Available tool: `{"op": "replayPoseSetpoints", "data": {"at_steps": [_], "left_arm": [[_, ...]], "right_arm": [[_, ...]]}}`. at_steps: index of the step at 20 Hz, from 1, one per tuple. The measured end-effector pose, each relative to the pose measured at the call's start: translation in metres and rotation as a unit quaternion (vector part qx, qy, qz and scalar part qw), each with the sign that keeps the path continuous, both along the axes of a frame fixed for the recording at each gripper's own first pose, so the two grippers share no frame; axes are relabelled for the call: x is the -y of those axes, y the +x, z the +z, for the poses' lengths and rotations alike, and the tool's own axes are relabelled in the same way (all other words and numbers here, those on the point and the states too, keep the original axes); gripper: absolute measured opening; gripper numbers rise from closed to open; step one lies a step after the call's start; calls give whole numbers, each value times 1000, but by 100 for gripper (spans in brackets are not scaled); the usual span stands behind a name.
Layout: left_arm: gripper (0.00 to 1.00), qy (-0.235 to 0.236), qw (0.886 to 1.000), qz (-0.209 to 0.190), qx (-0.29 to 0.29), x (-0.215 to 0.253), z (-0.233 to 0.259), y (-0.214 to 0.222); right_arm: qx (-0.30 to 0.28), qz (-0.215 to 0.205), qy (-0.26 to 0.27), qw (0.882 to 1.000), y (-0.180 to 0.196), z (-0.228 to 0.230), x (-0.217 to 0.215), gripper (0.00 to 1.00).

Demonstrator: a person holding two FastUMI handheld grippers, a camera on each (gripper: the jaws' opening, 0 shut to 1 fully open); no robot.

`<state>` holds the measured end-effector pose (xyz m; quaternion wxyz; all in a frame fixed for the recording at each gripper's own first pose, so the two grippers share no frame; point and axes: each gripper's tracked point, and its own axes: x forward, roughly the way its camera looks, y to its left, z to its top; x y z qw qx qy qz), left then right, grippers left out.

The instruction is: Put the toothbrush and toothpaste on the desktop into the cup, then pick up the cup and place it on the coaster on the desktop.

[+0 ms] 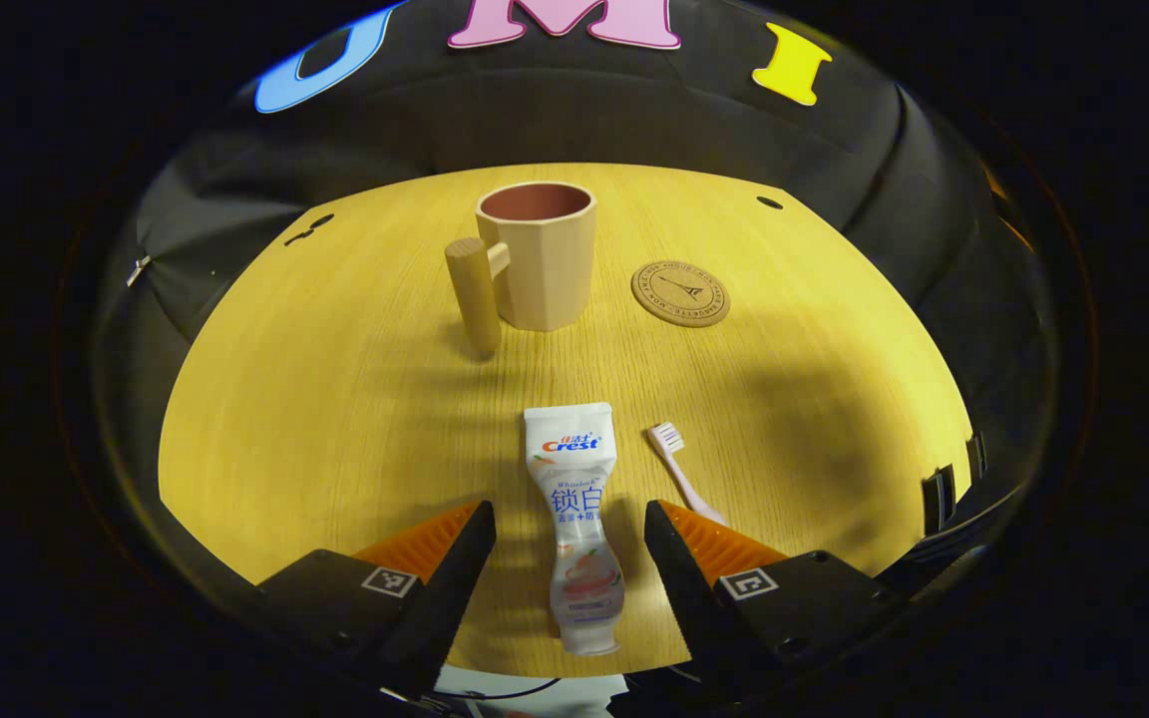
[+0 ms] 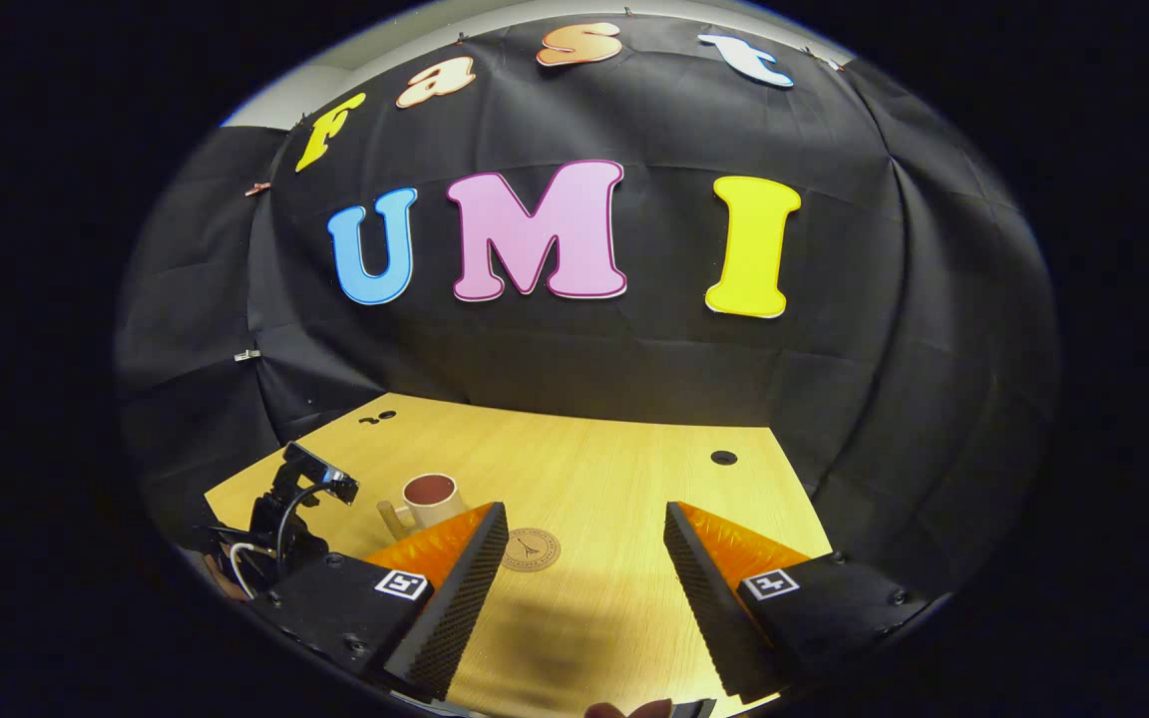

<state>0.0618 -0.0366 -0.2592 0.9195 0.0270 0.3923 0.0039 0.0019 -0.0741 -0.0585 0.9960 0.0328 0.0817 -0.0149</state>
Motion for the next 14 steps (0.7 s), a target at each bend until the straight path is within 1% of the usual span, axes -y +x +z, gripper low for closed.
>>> {"op": "replayPoseSetpoints", "data": {"at_steps": [1, 3, 4, 6, 9, 11, 12, 13, 14], "left_arm": [[93, 1, 1000, 2, -8, 0, -3, 2], [82, 5, 1000, 5, -26, -1, -12, 5], [79, 11, 999, 3, -30, -1, -14, 8], [78, 14, 999, -4, -29, 0, -13, 12], [72, 15, 999, 1, -50, 2, -17, 12], [51, 20, 997, -4, -68, 3, -17, 9], [50, 20, 997, -11, -72, 4, -16, 7], [40, 21, 997, -22, -72, 6, -18, 8], [39, 22, 997, -34, -70, 5, -17, 8]], "right_arm": [[-4, -1, 3, 1000, 0, -2, 2, 97], [-11, -5, 11, 1000, 1, -6, 5, 97], [-13, -7, 12, 1000, 1, -7, 6, 97], [-16, -9, 11, 1000, -1, -10, 6, 97], [-25, -13, 19, 999, -1, -15, 4, 97], [-29, -16, 25, 999, -1, -16, 1, 97], [-32, -18, 28, 999, -1, -18, -2, 97], [-37, -19, 32, 999, -1, -21, -4, 97], [-40, -20, 35, 998, -2, -22, -8, 96]]}}
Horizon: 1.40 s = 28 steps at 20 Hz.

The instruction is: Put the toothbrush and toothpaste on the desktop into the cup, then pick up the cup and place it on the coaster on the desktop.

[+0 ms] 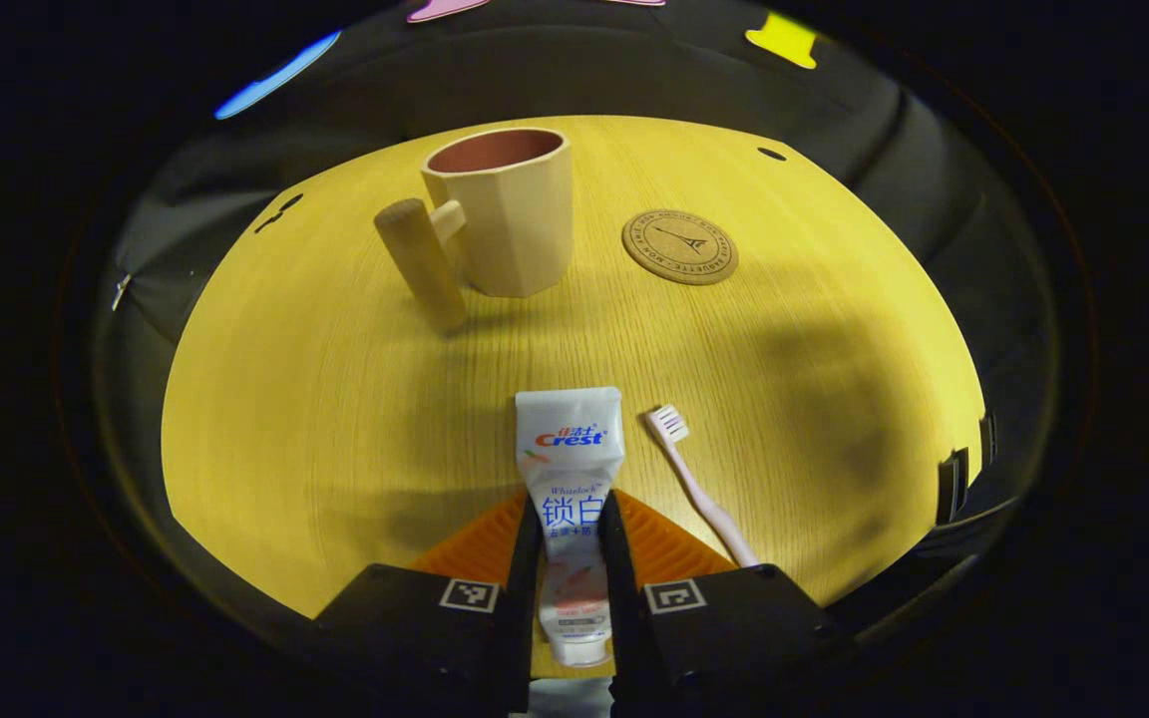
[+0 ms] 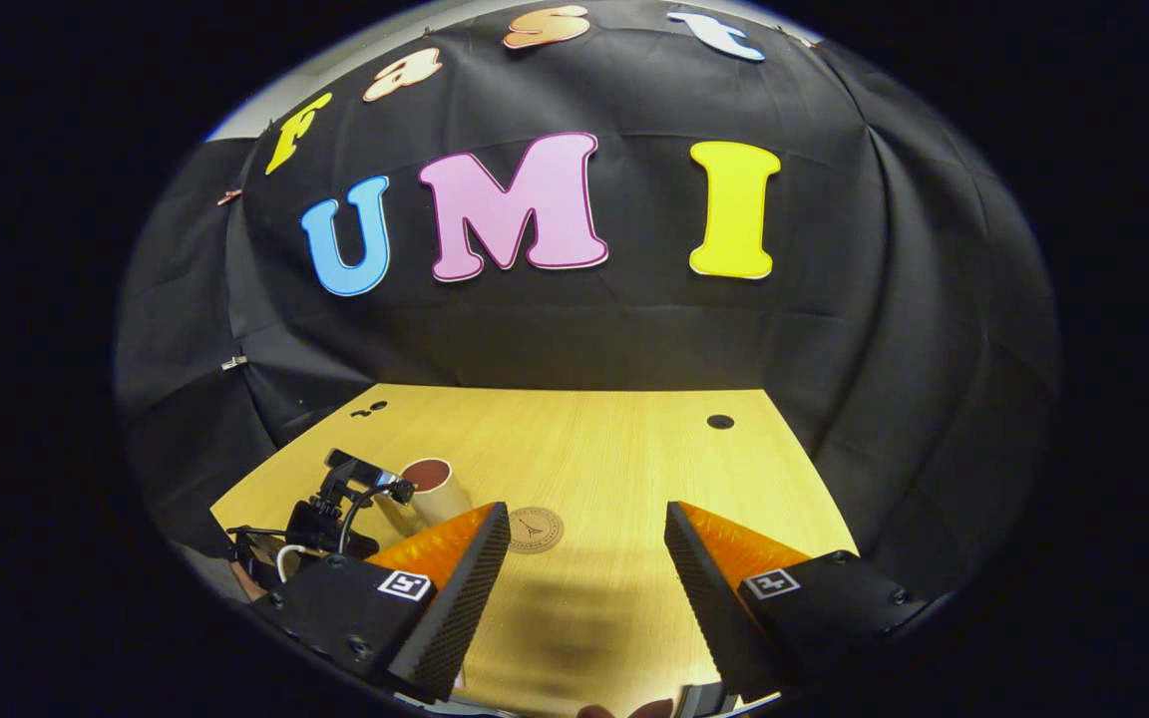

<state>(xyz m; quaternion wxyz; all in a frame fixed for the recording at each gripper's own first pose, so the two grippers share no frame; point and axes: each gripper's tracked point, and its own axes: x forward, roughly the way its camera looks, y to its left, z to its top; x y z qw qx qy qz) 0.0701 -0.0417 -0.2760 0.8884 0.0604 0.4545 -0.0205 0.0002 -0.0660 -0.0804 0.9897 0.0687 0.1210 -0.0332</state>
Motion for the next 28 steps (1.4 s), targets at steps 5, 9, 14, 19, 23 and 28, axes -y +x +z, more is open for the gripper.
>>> {"op": "replayPoseSetpoints", "data": {"at_steps": [5, 9, 14, 19, 23, 28], "left_arm": [[25, -49, 998, -37, 27, -1, 4, 0], [22, -72, 995, -35, 62, -20, 25, -1], [21, -100, 981, -63, 156, -22, 94, 0], [21, -151, 952, -83, 252, -14, 173, 16], [21, -186, 919, -97, 333, -14, 239, 40], [21, -186, 897, -110, 386, -18, 266, 86]], "right_arm": [[-18, -2, -1, 1000, -3, -12, -16, 97], [-60, 14, 7, 998, -8, -36, -40, 97], [-129, 48, 9, 990, -15, -74, -77, 98], [-212, 90, -2, 973, -22, -122, -112, 97], [-281, 126, -21, 951, -27, -160, -134, 86], [-323, 147, -23, 935, -20, -189, -151, 85]]}}
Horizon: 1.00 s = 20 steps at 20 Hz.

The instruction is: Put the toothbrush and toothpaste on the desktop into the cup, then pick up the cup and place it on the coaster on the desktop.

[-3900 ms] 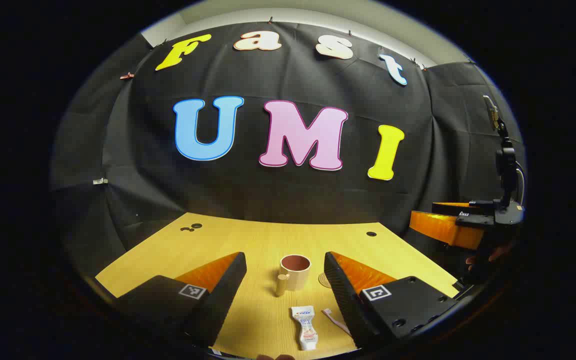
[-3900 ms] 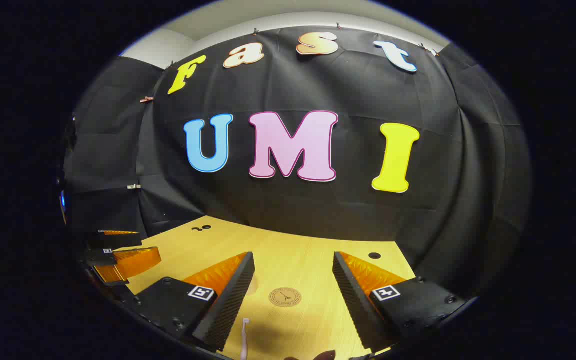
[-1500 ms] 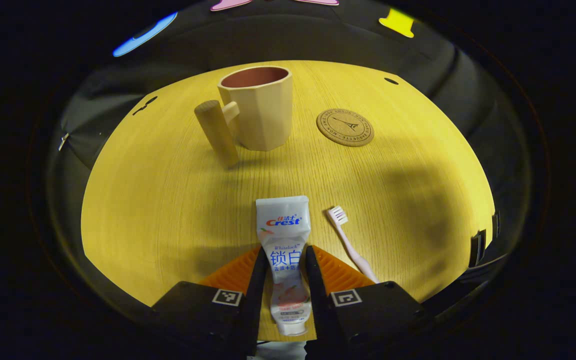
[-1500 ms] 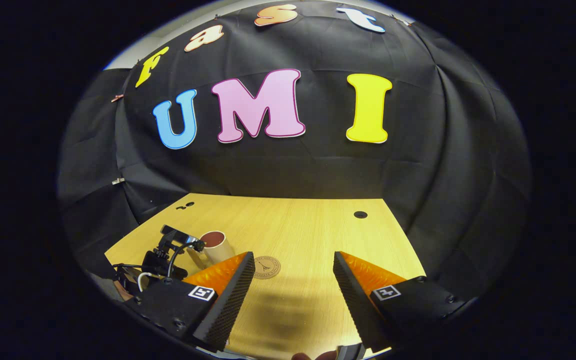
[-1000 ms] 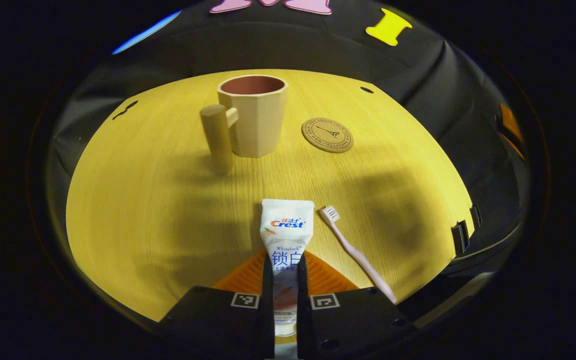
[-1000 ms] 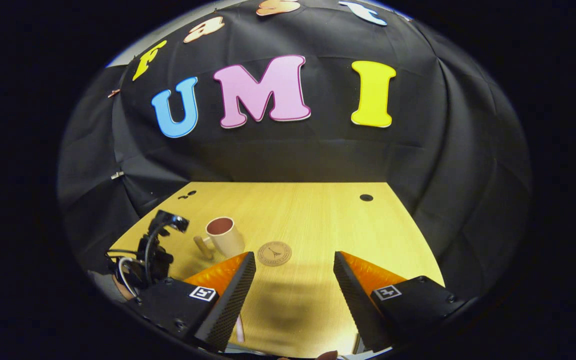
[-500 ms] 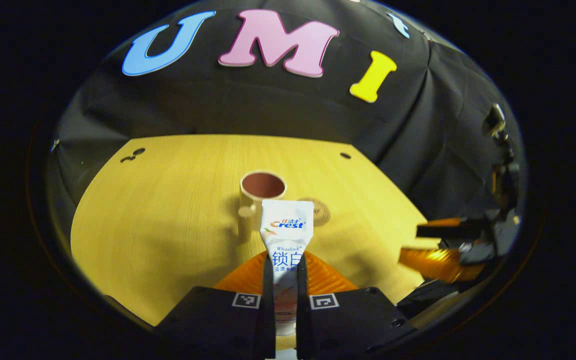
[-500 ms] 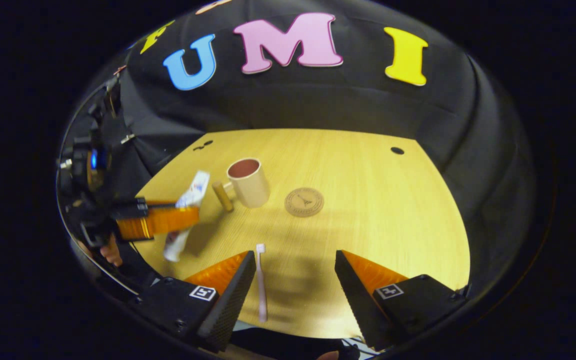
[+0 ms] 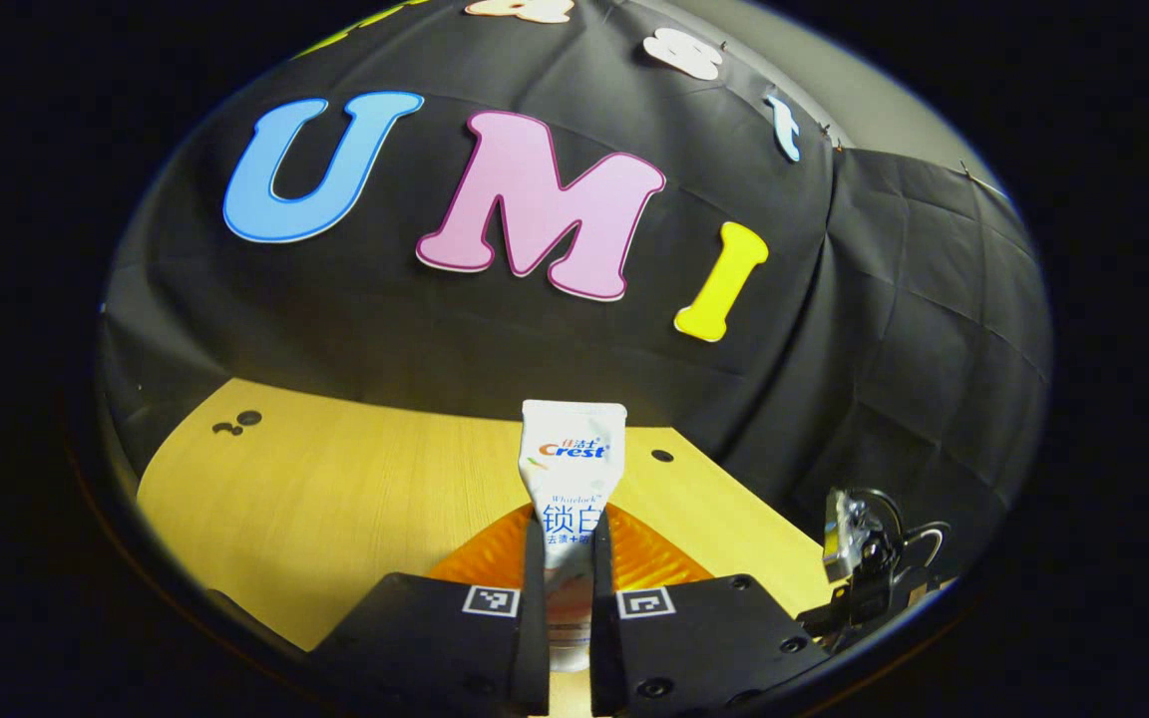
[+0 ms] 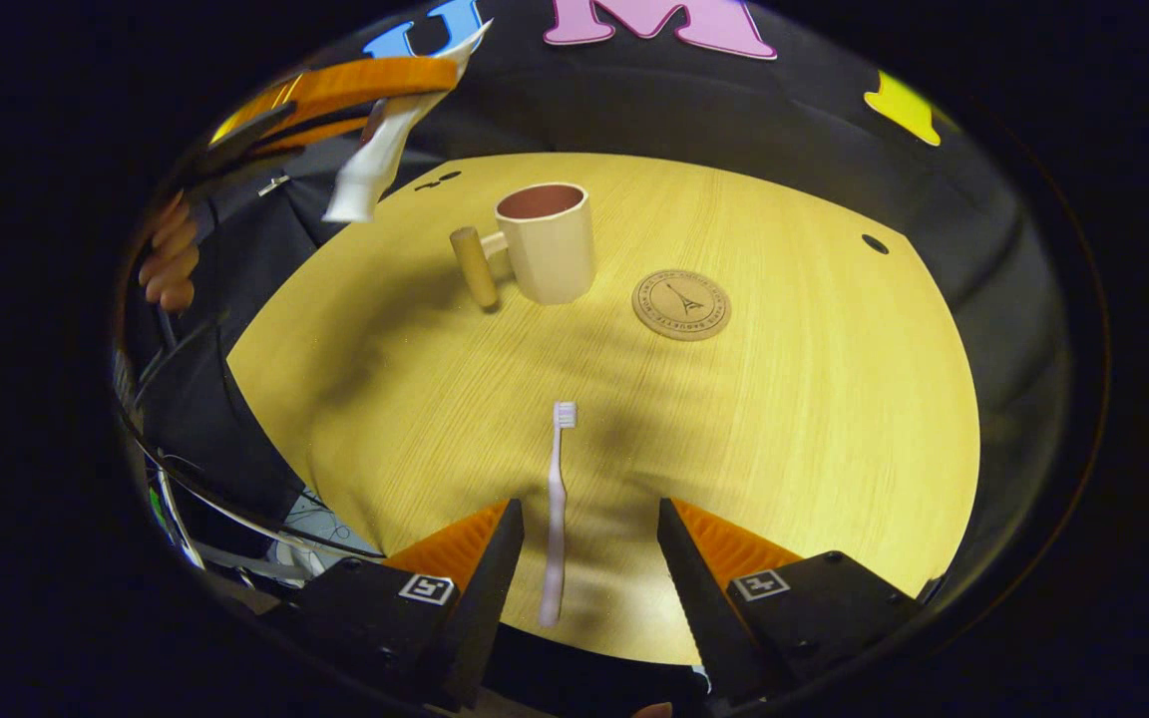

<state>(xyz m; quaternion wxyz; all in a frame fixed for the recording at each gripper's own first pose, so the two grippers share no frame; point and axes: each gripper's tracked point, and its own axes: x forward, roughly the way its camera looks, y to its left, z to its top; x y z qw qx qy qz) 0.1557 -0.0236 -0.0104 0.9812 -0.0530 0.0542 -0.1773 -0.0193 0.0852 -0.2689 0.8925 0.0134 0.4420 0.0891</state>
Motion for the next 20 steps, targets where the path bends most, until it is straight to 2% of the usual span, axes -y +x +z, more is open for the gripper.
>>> {"op": "replayPoseSetpoints", "data": {"at_steps": [6, 7, 8, 9, 10, 11, 12, 16, 17, 18, 19, 20], "left_arm": [[21, -35, 999, -8, 30, 1, 5, 52], [21, -45, 998, -9, 33, 2, 5, 60], [21, -52, 998, -4, 35, 1, 3, 67], [21, -56, 998, 4, 34, -2, 0, 77], [21, -59, 998, 9, 29, -4, -5, 84], [21, -62, 998, 14, 24, -5, -10, 91], [21, -63, 998, 19, 20, -7, -15, 97], [21, -56, 998, 38, 17, -5, -32, 112], [21, -48, 998, 43, 13, -5, -38, 114], [21, -44, 998, 46, 8, -5, -45, 115], [21, -42, 998, 47, 5, -4, -49, 115], [21, -41, 998, 47, 1, -2, -55, 114]], "right_arm": [[-48, 2, -12, 999, 7, -25, -8, 83], [-55, 1, -9, 998, 8, -27, -10, 94], [-62, 2, -9, 998, 7, -29, -13, 78], [-70, 4, -12, 997, 8, -32, -13, 76], [-79, 5, -18, 997, 8, -37, -12, 89], [-87, 5, -23, 996, 8, -40, -11, 75], [-95, 4, -29, 995, 7, -42, -11, 75], [-100, 7, -50, 994, 12, -43, -6, 65], [-103, 8, -54, 993, 12, -41, -5, 53], [-109, 5, -54, 993, 12, -45, -6, 51], [-112, -2, -53, 992, 12, -44, -5, 41], [-117, -11, -52, 992, 12, -44, -5, 48]]}}
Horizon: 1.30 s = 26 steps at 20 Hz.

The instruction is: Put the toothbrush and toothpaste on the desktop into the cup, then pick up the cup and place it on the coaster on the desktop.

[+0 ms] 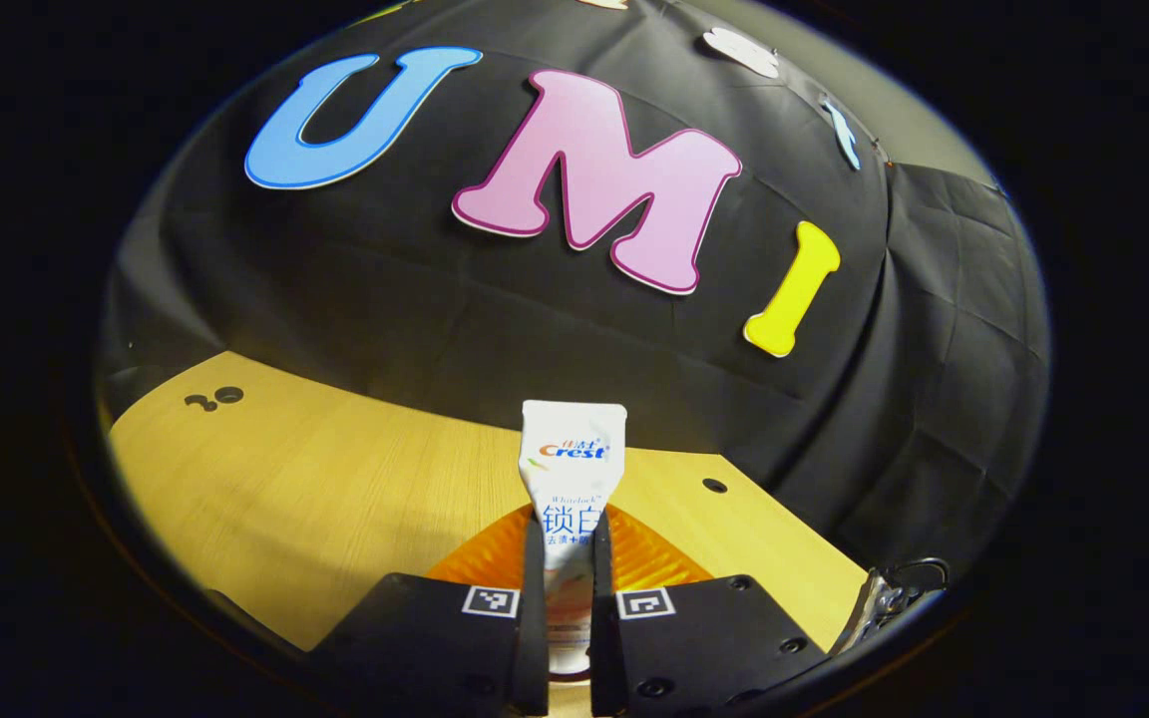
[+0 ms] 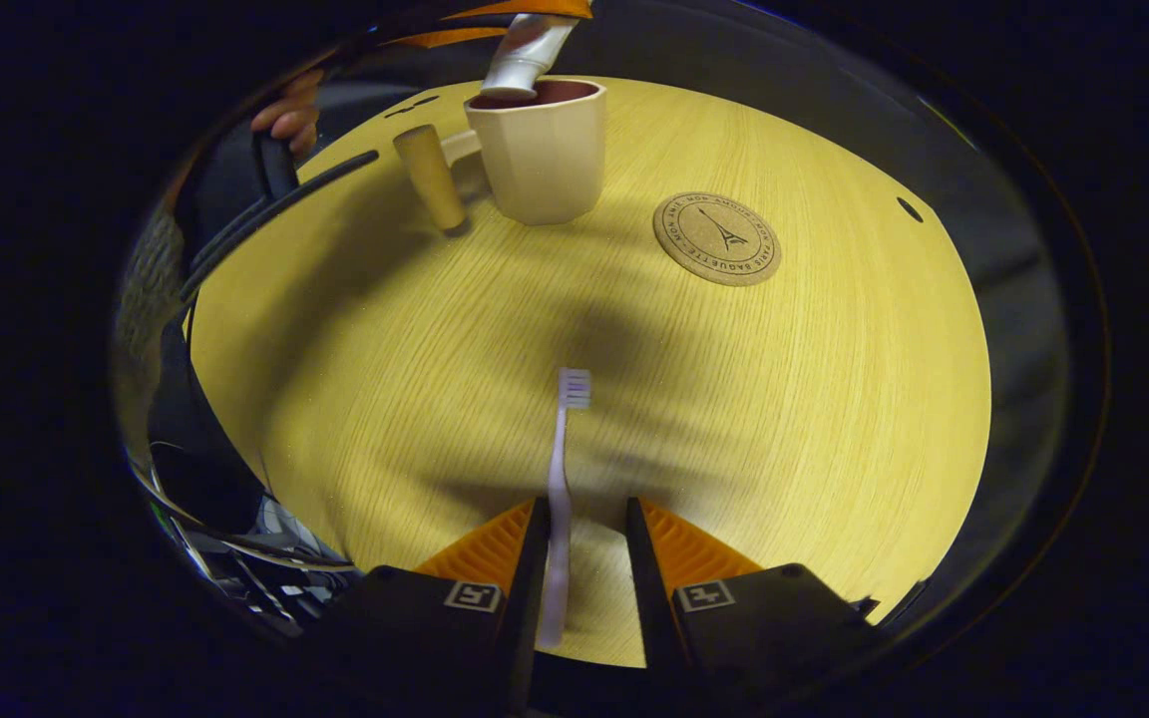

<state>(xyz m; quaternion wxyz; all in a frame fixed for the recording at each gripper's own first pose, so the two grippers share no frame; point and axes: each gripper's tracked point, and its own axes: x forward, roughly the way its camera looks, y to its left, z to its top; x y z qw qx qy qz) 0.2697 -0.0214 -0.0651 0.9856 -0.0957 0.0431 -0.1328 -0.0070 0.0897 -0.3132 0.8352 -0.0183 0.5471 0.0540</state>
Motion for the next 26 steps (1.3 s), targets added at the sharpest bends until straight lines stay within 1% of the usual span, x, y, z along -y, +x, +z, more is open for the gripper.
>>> {"op": "replayPoseSetpoints", "data": {"at_steps": [1, 2, 3, 4, 5, 6, 7, 10, 11, 14, 15, 16, 17, 18, 19, 20, 22, 25, 26], "left_arm": [[21, 0, 1000, 1, -4, 0, -4, 0], [22, 0, 1000, 3, -7, -1, -9, 0], [22, -1, 1000, 7, -11, -2, -12, -1], [23, -1, 1000, 11, -14, -3, -15, -2], [24, -2, 1000, 14, -18, -5, -18, -3], [29, -2, 1000, 16, -22, -5, -20, -4], [25, 0, 999, 18, -28, -6, -23, -5], [27, 9, 998, 25, -51, -9, -38, -11], [28, 11, 998, 25, -58, -9, -41, -15], [30, 17, 997, 24, -73, -11, -51, -22], [30, 19, 997, 25, -70, -11, -49, -24], [34, 20, 997, 24, -72, -11, -50, -25], [46, 22, 997, 23, -76, -11, -50, -28], [41, 25, 996, 23, -77, -12, -50, -32], [54, 28, 996, 22, -79, -11, -49, -33], [49, 32, 996, 22, -82, -11, -51, -36], [54, 38, 996, 23, -83, -12, -49, -42], [59, 47, 995, 32, -84, -18, -44, -54], [64, 50, 994, 36, -85, -21, -43, -60]], "right_arm": [[-2, -7, 1, 1000, 0, -1, 1, 19], [-5, -11, 4, 1000, -1, 0, 2, 25], [-6, -7, 6, 1000, -2, 2, 2, 16], [-6, -2, 9, 1000, 0, -3, 2, 15], [-5, -2, 14, 1000, 1, -1, 3, 10], [-1, -5, 22, 1000, 0, -1, 3, 10], [2, -13, 33, 999, 0, -2, 4, 8], [12, -42, 81, 996, 1, 3, 0, 8], [23, -49, 95, 994, 2, 7, 0, 8], [63, -49, 116, 990, 5, 20, 3, 8], [78, -51, 125, 988, 8, 27, 2, 8], [94, -54, 137, 985, 13, 36, 1, 8], [112, -57, 148, 981, 18, 44, 0, 8], [132, -58, 160, 977, 23, 57, -1, 8], [153, -58, 168, 972, 28, 67, -1, 8], [172, -58, 176, 968, 33, 79, 0, 8], [211, -60, 194, 956, 41, 106, 1, 8], [262, -65, 220, 937, 52, 147, 5, 8], [281, -65, 226, 931, 58, 160, 7, 8]]}}
